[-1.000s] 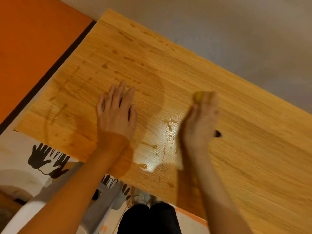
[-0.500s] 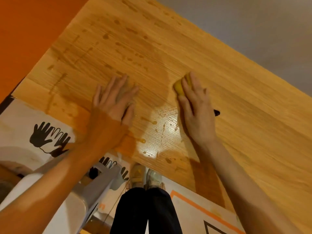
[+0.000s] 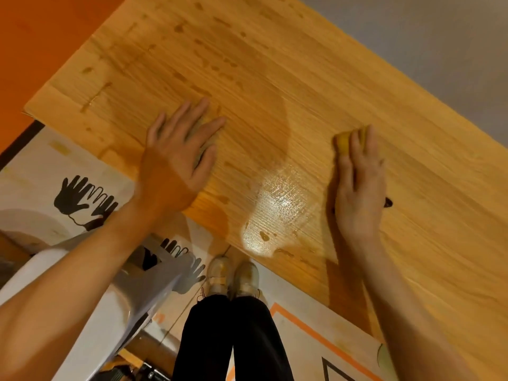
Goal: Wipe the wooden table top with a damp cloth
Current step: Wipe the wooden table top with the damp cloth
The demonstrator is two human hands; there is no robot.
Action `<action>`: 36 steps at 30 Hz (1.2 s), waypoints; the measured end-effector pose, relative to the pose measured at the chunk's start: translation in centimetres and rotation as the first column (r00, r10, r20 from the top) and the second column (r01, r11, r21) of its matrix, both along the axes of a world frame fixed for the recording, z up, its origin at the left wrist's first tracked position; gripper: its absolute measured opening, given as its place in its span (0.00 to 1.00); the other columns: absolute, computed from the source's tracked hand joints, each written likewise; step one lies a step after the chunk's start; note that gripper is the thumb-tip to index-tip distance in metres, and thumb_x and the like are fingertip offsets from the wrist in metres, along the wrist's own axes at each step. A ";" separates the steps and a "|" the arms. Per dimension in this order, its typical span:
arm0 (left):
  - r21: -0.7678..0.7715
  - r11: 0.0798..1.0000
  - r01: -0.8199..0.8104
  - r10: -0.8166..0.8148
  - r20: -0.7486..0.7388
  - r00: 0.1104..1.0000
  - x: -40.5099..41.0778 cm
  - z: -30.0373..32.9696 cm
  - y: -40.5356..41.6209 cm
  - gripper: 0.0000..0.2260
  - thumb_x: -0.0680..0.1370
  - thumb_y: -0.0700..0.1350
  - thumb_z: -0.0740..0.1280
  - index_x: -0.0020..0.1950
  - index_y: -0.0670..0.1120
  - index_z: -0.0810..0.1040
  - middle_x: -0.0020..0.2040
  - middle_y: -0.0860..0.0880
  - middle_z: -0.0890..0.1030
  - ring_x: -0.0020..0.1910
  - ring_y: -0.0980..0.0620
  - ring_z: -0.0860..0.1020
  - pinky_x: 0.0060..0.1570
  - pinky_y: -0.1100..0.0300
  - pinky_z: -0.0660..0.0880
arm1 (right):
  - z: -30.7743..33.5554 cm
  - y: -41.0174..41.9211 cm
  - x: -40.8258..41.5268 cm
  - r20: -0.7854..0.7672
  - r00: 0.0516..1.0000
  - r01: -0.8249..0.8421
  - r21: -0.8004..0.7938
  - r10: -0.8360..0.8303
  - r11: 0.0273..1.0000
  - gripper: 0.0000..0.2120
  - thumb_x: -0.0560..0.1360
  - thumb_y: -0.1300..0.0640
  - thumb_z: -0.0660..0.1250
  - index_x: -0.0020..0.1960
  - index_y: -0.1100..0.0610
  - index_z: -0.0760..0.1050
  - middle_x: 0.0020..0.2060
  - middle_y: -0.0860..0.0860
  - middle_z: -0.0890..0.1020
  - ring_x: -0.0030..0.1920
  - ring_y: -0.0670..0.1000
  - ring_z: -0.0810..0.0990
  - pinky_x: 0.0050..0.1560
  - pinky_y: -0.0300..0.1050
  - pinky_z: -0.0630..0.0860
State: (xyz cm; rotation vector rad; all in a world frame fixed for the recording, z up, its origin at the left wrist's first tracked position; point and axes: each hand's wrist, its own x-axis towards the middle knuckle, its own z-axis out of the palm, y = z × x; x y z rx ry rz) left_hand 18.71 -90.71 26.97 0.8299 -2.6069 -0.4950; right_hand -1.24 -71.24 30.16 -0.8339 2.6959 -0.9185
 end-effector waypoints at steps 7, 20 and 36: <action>0.014 1.000 -0.001 0.000 0.056 0.998 -0.4 0.2 -0.2 0.19 0.85 0.52 0.56 0.76 0.54 0.69 0.80 0.52 0.63 0.80 0.49 0.58 0.77 0.52 0.47 | -0.1 5.6 4.8 -0.118 0.753 -0.630 0.151 0.647 0.761 0.21 0.82 0.58 0.59 0.74 0.57 0.68 0.76 0.53 0.64 0.78 0.52 0.59 0.79 0.54 0.50; 0.046 0.999 -0.006 0.001 0.101 0.995 -0.2 0.8 0.1 0.19 0.85 0.54 0.54 0.76 0.55 0.68 0.80 0.53 0.62 0.80 0.49 0.57 0.78 0.48 0.49 | -0.3 7.1 12.2 -0.110 0.845 -0.519 0.075 0.524 0.852 0.21 0.85 0.54 0.48 0.74 0.59 0.66 0.75 0.57 0.65 0.77 0.56 0.61 0.79 0.51 0.53; 0.047 0.999 0.028 -0.027 -0.018 0.999 3.7 1.1 -3.6 0.20 0.85 0.53 0.53 0.76 0.50 0.69 0.80 0.49 0.62 0.80 0.46 0.58 0.78 0.46 0.48 | -1.0 0.7 15.3 -0.124 0.937 -0.329 -0.003 0.326 0.944 0.21 0.83 0.58 0.57 0.75 0.59 0.65 0.77 0.53 0.61 0.78 0.51 0.57 0.79 0.46 0.48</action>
